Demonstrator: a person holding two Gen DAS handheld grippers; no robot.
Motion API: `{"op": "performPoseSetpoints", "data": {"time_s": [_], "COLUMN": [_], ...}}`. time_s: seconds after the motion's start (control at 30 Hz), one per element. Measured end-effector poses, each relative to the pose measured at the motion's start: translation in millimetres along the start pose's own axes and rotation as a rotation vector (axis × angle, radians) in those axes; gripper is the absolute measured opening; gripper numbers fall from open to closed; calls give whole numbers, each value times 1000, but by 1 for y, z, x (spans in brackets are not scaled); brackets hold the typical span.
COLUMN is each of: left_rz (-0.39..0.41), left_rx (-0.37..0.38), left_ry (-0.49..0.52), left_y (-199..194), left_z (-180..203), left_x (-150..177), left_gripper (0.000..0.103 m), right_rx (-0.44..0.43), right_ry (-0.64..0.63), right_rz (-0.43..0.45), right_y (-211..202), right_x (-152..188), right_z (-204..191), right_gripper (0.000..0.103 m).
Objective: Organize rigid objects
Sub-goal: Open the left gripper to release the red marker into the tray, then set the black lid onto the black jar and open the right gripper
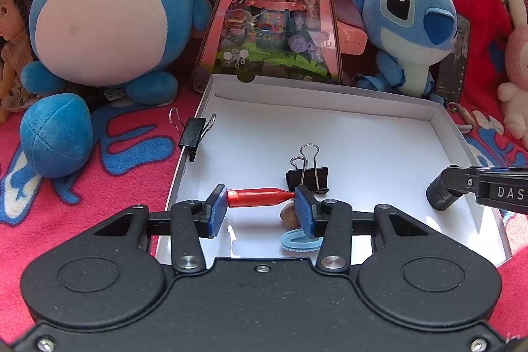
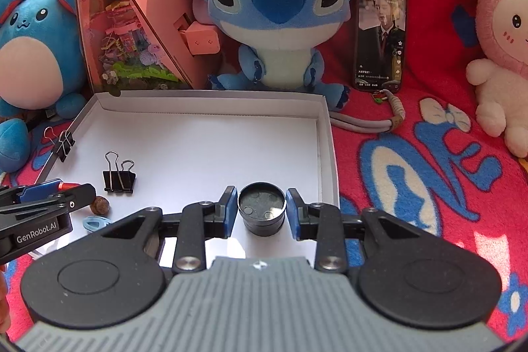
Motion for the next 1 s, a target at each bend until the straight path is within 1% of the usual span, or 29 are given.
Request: {"op": "performPoseSetpoints", "data": {"time_s": [0.17, 0.5, 0.57, 0.6, 0.67, 0.7, 0.73, 0.77, 0.9, 1.0], "left_rz": [10, 22, 23, 25, 32, 38, 44, 49, 58, 61], "left_rx": [5, 11, 12, 14, 16, 15, 12, 10, 8, 6], "left_ry": [12, 11, 15, 16, 20, 25, 30, 35, 54, 66], "left_y": [1, 3, 3, 2, 1, 0, -2, -3, -5, -7], "left_z": [3, 4, 5, 5, 7, 7, 8, 9, 11, 12], "left_x": [0, -1, 0, 0, 0, 0, 0, 0, 2, 3], "left_gripper": [43, 44, 51, 53, 61, 63, 65, 66, 71, 74], "right_rx": [-3, -2, -3, -4, -8, -6, -3, -1, -9, -13], "right_ry": [5, 8, 9, 12, 18, 20, 20, 21, 27, 28], "right_rz": [-7, 8, 12, 13, 15, 17, 18, 19, 23, 28], "right_y": [3, 4, 4, 3, 3, 3, 3, 3, 2, 0], "right_x": [1, 1, 1, 1, 1, 1, 1, 1, 1, 2], "right_z": [1, 0, 0, 0, 1, 1, 1, 2, 2, 2], "right_gripper": [38, 38, 39, 43, 43, 44, 47, 54, 55, 61]}}
Point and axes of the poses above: each gripper's, at about its wrist camera, not at the fingertips, and y roughly the way its jaws point, z to its right, x to its underside, the point moved 5 cm from there along y, roughly the way its jaws point, and after that the axes turned 6 degrees about -z, right-handed, at the moved point
